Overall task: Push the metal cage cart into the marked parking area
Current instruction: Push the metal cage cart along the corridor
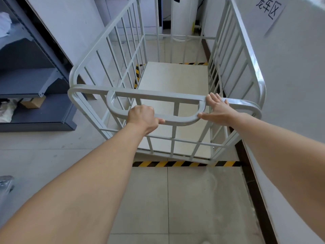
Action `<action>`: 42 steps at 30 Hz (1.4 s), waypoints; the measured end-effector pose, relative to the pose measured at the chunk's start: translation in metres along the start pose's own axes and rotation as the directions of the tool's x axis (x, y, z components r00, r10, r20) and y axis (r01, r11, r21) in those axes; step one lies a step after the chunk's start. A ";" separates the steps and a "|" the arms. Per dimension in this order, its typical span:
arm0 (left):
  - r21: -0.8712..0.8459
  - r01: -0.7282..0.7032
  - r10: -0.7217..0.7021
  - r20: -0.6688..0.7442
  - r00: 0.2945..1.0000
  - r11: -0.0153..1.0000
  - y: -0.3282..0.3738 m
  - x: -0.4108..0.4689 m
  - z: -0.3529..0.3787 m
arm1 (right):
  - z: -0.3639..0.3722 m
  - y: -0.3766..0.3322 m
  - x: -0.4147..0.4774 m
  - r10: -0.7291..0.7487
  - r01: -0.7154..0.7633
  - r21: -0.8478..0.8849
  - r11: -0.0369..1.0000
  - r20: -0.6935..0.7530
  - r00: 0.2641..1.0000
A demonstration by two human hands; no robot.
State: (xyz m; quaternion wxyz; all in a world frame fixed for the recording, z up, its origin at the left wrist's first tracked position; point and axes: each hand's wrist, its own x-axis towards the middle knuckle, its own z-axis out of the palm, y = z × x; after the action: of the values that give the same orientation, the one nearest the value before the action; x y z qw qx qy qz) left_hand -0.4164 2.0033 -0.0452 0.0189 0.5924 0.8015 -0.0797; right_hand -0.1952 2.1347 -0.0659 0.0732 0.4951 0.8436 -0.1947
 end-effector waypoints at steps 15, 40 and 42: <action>0.005 0.084 -0.084 -0.012 0.996 0.996 0.023 0.109 -0.007 | -0.048 0.042 0.095 -0.052 0.053 -0.026 0.998 0.015 0.999; -0.005 0.059 -0.059 0.020 0.998 0.998 -0.047 0.145 -0.017 | -0.047 -0.023 0.141 -0.007 0.007 0.019 1.000 0.005 1.000; -0.031 0.073 -0.072 0.042 0.997 0.997 -0.036 0.142 -0.021 | -0.054 -0.014 0.136 -0.007 0.006 0.012 1.000 0.035 0.999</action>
State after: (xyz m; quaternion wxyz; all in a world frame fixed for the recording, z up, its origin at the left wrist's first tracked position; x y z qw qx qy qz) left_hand -0.4914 2.1302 -0.0388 0.0420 0.5607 0.8231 -0.0797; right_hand -0.2713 2.2606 -0.0559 0.0842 0.4894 0.8425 -0.2087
